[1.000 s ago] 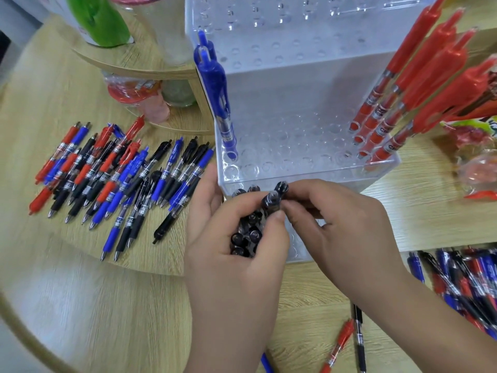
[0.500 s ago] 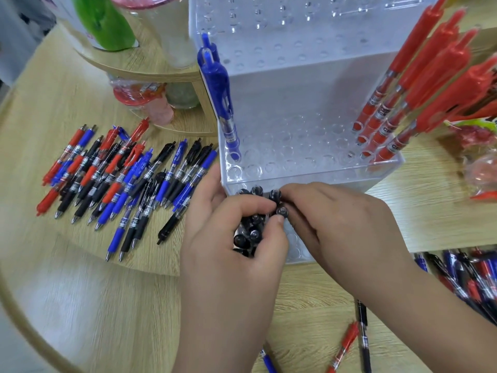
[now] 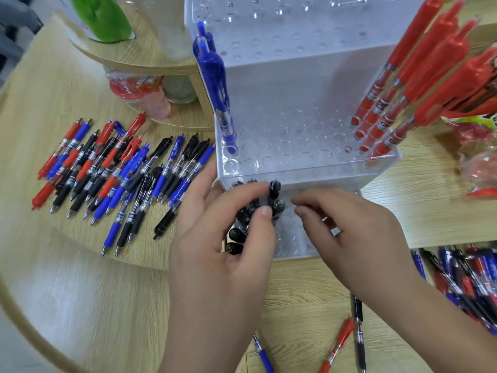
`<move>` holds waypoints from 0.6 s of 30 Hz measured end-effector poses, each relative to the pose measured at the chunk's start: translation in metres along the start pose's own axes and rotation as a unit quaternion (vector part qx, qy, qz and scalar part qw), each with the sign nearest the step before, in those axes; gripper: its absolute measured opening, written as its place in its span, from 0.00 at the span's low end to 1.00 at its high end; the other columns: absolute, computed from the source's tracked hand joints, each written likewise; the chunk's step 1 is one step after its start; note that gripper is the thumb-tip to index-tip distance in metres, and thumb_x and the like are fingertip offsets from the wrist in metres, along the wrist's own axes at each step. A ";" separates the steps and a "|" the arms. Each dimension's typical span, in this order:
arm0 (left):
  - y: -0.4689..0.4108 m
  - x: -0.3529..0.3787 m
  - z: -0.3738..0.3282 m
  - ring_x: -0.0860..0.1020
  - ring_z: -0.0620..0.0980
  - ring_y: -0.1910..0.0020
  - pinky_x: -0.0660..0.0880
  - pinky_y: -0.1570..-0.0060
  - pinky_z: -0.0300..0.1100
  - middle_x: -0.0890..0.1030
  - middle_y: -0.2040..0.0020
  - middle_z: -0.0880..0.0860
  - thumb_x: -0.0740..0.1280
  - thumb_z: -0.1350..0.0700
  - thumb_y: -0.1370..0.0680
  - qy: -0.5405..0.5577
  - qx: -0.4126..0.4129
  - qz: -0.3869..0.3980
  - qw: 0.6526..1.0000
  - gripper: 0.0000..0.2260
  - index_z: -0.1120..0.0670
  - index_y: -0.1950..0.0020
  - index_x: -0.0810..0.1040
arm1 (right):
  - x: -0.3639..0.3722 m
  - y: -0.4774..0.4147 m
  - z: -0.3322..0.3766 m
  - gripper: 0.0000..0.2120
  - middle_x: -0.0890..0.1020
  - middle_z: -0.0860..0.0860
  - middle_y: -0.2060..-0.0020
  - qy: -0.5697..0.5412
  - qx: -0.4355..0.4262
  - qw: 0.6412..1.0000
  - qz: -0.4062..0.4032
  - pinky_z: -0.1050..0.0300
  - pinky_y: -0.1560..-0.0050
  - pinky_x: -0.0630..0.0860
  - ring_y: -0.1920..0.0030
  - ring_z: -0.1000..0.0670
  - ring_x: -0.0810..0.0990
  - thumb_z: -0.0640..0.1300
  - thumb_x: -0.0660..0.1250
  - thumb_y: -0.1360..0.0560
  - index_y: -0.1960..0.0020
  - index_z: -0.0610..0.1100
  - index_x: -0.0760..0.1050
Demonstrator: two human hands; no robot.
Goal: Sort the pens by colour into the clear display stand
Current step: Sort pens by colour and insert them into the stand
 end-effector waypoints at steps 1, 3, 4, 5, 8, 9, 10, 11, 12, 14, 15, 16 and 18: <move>0.001 -0.001 0.000 0.77 0.43 0.38 0.79 0.46 0.48 0.73 0.33 0.41 0.68 0.55 0.26 -0.003 0.003 -0.003 1.000 0.10 0.43 0.48 0.83 | -0.004 0.004 0.000 0.06 0.81 0.62 0.58 -0.013 0.006 1.000 -0.006 0.61 0.64 0.76 0.61 0.60 0.78 0.50 0.65 0.23 0.48 0.55 0.79; 0.005 -0.005 -0.001 0.74 0.41 0.34 0.77 0.42 0.47 0.73 0.31 0.42 0.67 0.51 0.26 -0.005 0.009 -0.014 1.000 0.10 0.41 0.47 0.82 | -0.012 0.020 0.000 0.05 0.80 0.64 0.60 -0.042 0.019 0.999 -0.017 0.65 0.64 0.74 0.61 0.60 0.78 0.47 0.66 0.24 0.49 0.54 0.80; 0.009 -0.008 0.001 0.73 0.40 0.33 0.76 0.40 0.44 0.73 0.31 0.43 0.66 0.49 0.26 -0.007 0.012 -0.023 1.000 0.11 0.40 0.45 0.81 | -0.014 0.031 -0.003 0.05 0.79 0.64 0.61 -0.056 0.024 0.998 -0.020 0.64 0.64 0.75 0.62 0.60 0.78 0.47 0.66 0.24 0.50 0.53 0.80; 0.016 -0.012 0.003 0.73 0.41 0.32 0.75 0.40 0.40 0.73 0.31 0.45 0.64 0.50 0.25 -0.001 0.017 -0.038 0.999 0.12 0.41 0.43 0.80 | -0.015 0.044 -0.007 0.06 0.80 0.64 0.61 -0.069 0.034 0.997 -0.019 0.63 0.64 0.75 0.63 0.59 0.79 0.48 0.65 0.24 0.50 0.53 0.80; 0.048 -0.031 0.028 0.77 0.56 0.37 0.76 0.41 0.46 0.78 0.35 0.53 0.62 0.61 0.23 0.052 0.021 -0.122 0.991 0.15 0.50 0.37 0.76 | -0.002 0.090 -0.025 0.07 0.80 0.62 0.62 -0.076 0.076 0.994 0.013 0.61 0.64 0.74 0.65 0.59 0.78 0.51 0.63 0.24 0.51 0.55 0.79; 0.061 -0.036 0.045 0.79 0.57 0.40 0.77 0.43 0.49 0.79 0.38 0.54 0.60 0.62 0.22 0.055 0.008 -0.143 0.988 0.15 0.53 0.36 0.75 | 0.008 0.106 -0.031 0.06 0.79 0.63 0.62 -0.065 0.092 0.993 0.036 0.62 0.64 0.73 0.66 0.60 0.78 0.53 0.63 0.25 0.51 0.57 0.78; 0.076 -0.038 0.066 0.79 0.57 0.42 0.77 0.45 0.49 0.79 0.40 0.54 0.59 0.61 0.22 0.048 -0.020 -0.154 0.987 0.15 0.54 0.36 0.74 | 0.021 0.122 -0.037 0.07 0.79 0.64 0.62 -0.046 0.109 0.991 0.067 0.63 0.64 0.72 0.65 0.61 0.77 0.54 0.62 0.25 0.50 0.58 0.77; 0.090 -0.040 0.090 0.80 0.55 0.44 0.76 0.46 0.48 0.80 0.42 0.51 0.59 0.59 0.22 0.038 -0.065 -0.156 0.985 0.14 0.53 0.37 0.75 | 0.036 0.139 -0.042 0.07 0.79 0.65 0.61 -0.022 0.124 0.987 0.102 0.64 0.63 0.72 0.64 0.61 0.77 0.56 0.61 0.25 0.51 0.58 0.77; 0.105 -0.039 0.118 0.80 0.52 0.46 0.76 0.48 0.43 0.81 0.46 0.47 0.61 0.57 0.22 0.021 -0.130 -0.149 0.980 0.11 0.49 0.41 0.76 | 0.051 0.157 -0.048 0.08 0.79 0.66 0.60 -0.001 0.140 0.981 0.134 0.65 0.62 0.72 0.62 0.61 0.77 0.57 0.61 0.26 0.51 0.59 0.77; 0.142 -0.027 0.177 0.80 0.47 0.52 0.74 0.56 0.32 0.81 0.54 0.42 0.66 0.54 0.21 -0.042 -0.287 -0.089 0.953 0.05 0.44 0.50 0.76 | 0.075 0.193 -0.066 0.04 0.80 0.65 0.60 0.025 0.195 0.964 0.177 0.64 0.64 0.72 0.61 0.59 0.78 0.56 0.65 0.26 0.54 0.59 0.77; 0.161 -0.017 0.202 0.80 0.45 0.54 0.73 0.60 0.30 0.81 0.58 0.42 0.67 0.53 0.22 -0.083 -0.350 -0.039 0.932 0.03 0.44 0.52 0.76 | 0.082 0.211 -0.079 0.01 0.80 0.63 0.62 0.036 0.245 0.950 0.189 0.61 0.64 0.73 0.62 0.57 0.79 0.54 0.67 0.26 0.55 0.59 0.78; 0.178 -0.005 0.220 0.80 0.42 0.56 0.71 0.62 0.30 0.81 0.60 0.43 0.68 0.50 0.22 -0.118 -0.398 0.012 0.910 0.02 0.46 0.51 0.76 | 0.084 0.230 -0.093 0.02 0.79 0.61 0.64 0.044 0.305 0.929 0.203 0.57 0.64 0.74 0.62 0.54 0.80 0.53 0.69 0.27 0.55 0.59 0.77; 0.200 0.012 0.238 0.78 0.37 0.59 0.71 0.64 0.34 0.80 0.60 0.42 0.68 0.43 0.24 -0.154 -0.452 0.053 0.877 0.12 0.49 0.48 0.76 | 0.080 0.261 -0.117 0.04 0.79 0.59 0.65 0.068 0.383 0.892 0.231 0.54 0.62 0.74 0.63 0.52 0.79 0.55 0.68 0.26 0.56 0.61 0.74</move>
Point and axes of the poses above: each hand's wrist, its own y-axis away from the middle knuckle, its own x-axis out of the palm, z = x × y, the point moved 9 cm from there along -y, towards the middle knuckle
